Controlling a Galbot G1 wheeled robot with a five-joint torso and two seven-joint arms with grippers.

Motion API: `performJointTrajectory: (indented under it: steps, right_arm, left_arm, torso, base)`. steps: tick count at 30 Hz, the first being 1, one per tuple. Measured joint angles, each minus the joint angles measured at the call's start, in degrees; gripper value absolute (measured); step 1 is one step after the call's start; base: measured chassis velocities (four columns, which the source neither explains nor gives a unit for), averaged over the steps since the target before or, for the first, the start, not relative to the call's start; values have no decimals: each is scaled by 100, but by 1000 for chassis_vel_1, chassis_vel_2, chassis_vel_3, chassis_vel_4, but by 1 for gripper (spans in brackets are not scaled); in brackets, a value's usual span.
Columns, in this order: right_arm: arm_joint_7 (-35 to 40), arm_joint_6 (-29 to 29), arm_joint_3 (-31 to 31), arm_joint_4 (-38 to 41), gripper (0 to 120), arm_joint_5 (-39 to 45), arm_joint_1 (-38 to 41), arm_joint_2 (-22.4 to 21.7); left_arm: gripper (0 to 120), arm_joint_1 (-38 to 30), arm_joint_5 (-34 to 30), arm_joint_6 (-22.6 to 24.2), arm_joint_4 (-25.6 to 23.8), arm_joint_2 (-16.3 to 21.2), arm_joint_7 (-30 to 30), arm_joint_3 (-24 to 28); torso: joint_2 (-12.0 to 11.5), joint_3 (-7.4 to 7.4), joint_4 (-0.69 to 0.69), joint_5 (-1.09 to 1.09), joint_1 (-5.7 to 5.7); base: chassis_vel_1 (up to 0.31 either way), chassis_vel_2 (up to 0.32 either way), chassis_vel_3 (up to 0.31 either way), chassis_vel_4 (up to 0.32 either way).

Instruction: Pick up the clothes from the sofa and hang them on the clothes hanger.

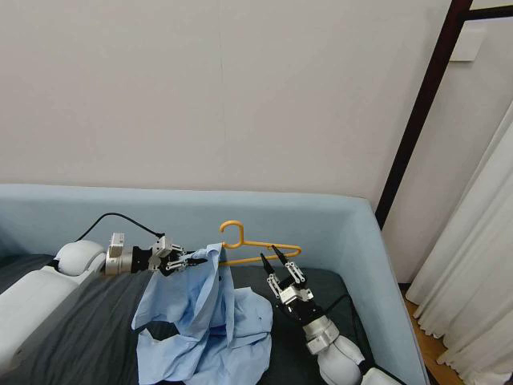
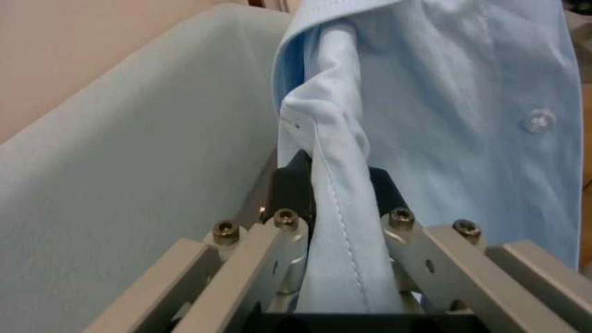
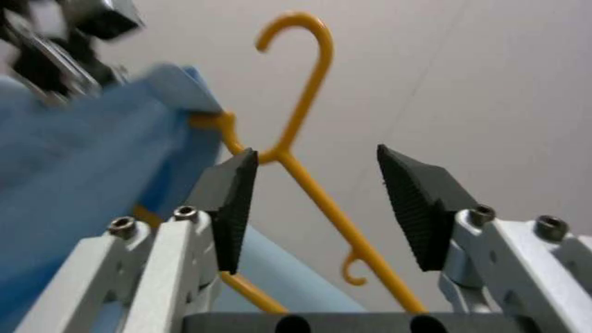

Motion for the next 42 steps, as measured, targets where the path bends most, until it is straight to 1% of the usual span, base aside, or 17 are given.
performJointTrajectory:
  steps: [3, 4, 5, 6, 8, 10, 14, 15, 16, 17, 18, 24, 28, 32, 33, 36, 42]
  right_arm:
    - [-399, 40, -127, 113, 69, 508, -187, -142]
    - [-399, 40, -127, 113, 69, 508, -187, -142]
    - [-561, -28, -221, 102, 77, 772, -263, -203]
    - [-718, -115, -298, 36, 80, 1014, -319, -240]
    - [-1332, -341, -436, -151, 90, 1678, -421, -314]
    - [-1712, -454, -573, -402, 97, 2087, -454, -310]
    - [-1835, -576, -747, -619, 100, 2392, -440, -215]
    - [-1813, -747, -876, -653, 100, 2627, -404, -149]
    - [-1440, -1169, -1135, -638, 100, 2965, -312, -18]
    - [-905, -1598, -1352, -619, 100, 2981, -208, 93]
    - [-719, -1737, -1455, -621, 100, 2928, -168, 131]
    - [-167, -2124, -1901, -658, 100, 2739, -2, 211]
    - [42, -2372, -2148, -660, 100, 2868, 178, 264]
    - [507, -2709, -2390, -674, 100, 3207, 528, 418]
    - [507, -2709, -2390, -674, 100, 3207, 528, 418]
    - [846, -3077, -2505, -617, 100, 3703, 712, 529]
    - [1200, -3503, -2550, -527, 100, 4217, 780, 653]
  left_arm:
    - [7, -10, -45, -4, 28, -38, -84, -59]
    - [7, -10, -45, -4, 28, -38, -84, -59]
    - [7, -13, -88, -5, 34, -50, -137, -89]
    - [7, -13, -122, -6, 34, -59, -181, -116]
    - [7, 0, -161, -8, 19, -58, -228, -174]
    - [7, 45, -181, -9, -40, -37, -239, -217]
    - [7, 116, -190, -9, -102, -22, -245, -280]
    - [7, 159, -191, -11, -129, -14, -255, -315]
    - [7, 223, -191, -18, -163, -3, -271, -368]
    - [7, 259, -192, -23, -196, 11, -286, -429]
    - [7, 268, -195, -24, -212, 18, -289, -452]
    - [7, 281, -225, -29, -250, 59, -293, -497]
    - [7, 308, -227, -39, -256, 56, -293, -512]
    - [7, 323, -220, -49, -241, -19, -293, -516]
    - [7, 323, -220, -49, -241, -19, -293, -516]
    - [7, 324, -215, -51, -236, -51, -290, -516]
    - [7, 329, -214, -62, -237, -54, -282, -519]
  torso:
    - [0, 0, 0, 0, 0]
    - [0, 0, 0, 0, 0]
    - [0, 0, -1, 0, 0]
    - [0, 0, -1, 0, 0]
    - [0, 0, -1, 1, 0]
    - [0, 0, -1, -1, 0]
    - [0, 0, -1, 2, 0]
    - [0, 0, 0, 0, 0]
    - [0, 0, 1, 0, 0]
    - [0, 0, 1, -1, 0]
    - [0, 0, 1, 0, 0]
    - [0, 0, 0, 0, 0]
    - [0, 0, 0, 0, 0]
    - [0, 0, 0, 0, 0]
    - [0, 0, 0, 0, 0]
    - [-1, 0, 0, 0, 1]
    - [-1, 0, 0, 0, 1]
  base:
    - [0, 0, 0, 0]
    - [0, 0, 0, 0]
    - [0, 0, 0, 0]
    - [0, 0, 0, 0]
    - [0, 0, 0, 0]
    - [0, 0, 0, 0]
    - [0, 0, 0, 0]
    - [0, 0, 0, 0]
    - [0, 0, 0, 0]
    - [0, 0, 0, 0]
    - [0, 0, 0, 0]
    - [0, 0, 0, 0]
    - [0, 0, 0, 0]
    - [0, 0, 0, 0]
    - [0, 0, 0, 0]
    - [0, 0, 0, 0]
    - [0, 0, 0, 0]
